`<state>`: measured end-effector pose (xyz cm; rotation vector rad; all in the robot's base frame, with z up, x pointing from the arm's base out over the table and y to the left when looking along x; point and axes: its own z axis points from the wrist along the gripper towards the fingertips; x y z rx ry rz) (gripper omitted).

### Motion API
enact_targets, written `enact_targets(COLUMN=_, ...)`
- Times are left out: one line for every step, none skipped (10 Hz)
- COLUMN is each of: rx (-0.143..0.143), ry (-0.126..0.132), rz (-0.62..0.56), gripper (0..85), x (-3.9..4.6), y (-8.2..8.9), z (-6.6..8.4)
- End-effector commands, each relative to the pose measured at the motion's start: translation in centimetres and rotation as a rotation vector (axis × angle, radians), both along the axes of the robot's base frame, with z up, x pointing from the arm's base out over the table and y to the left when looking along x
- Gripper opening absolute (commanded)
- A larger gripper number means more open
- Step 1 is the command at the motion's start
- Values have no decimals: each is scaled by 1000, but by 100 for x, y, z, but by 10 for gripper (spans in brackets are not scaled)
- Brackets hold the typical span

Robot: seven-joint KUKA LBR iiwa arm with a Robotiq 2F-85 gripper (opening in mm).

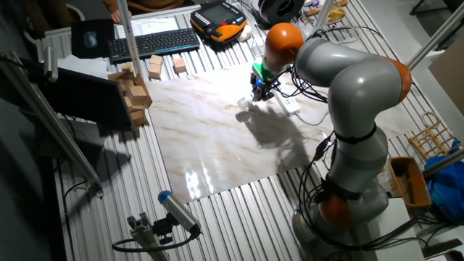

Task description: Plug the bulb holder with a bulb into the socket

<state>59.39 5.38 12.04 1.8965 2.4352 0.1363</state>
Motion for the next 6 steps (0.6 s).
enact_targets(rx=11, ry=25, rz=-8, gripper=0, x=0, y=6, z=-1)
enact_targets(rx=29, ry=70, rz=-13, gripper=0, x=0, y=6, z=-1)
enact_targets(rx=29, ry=95, rz=-6, gripper=0, x=0, y=6, z=-1)
enact_targets(rx=10, ry=111, rz=-8, gripper=0, x=0, y=6, z=-1)
enact_targets(rx=5, ry=126, rz=0, gripper=0, x=0, y=6, z=-1)
enact_targets(rx=10, ry=135, rz=4, gripper=0, x=0, y=6, z=-1)
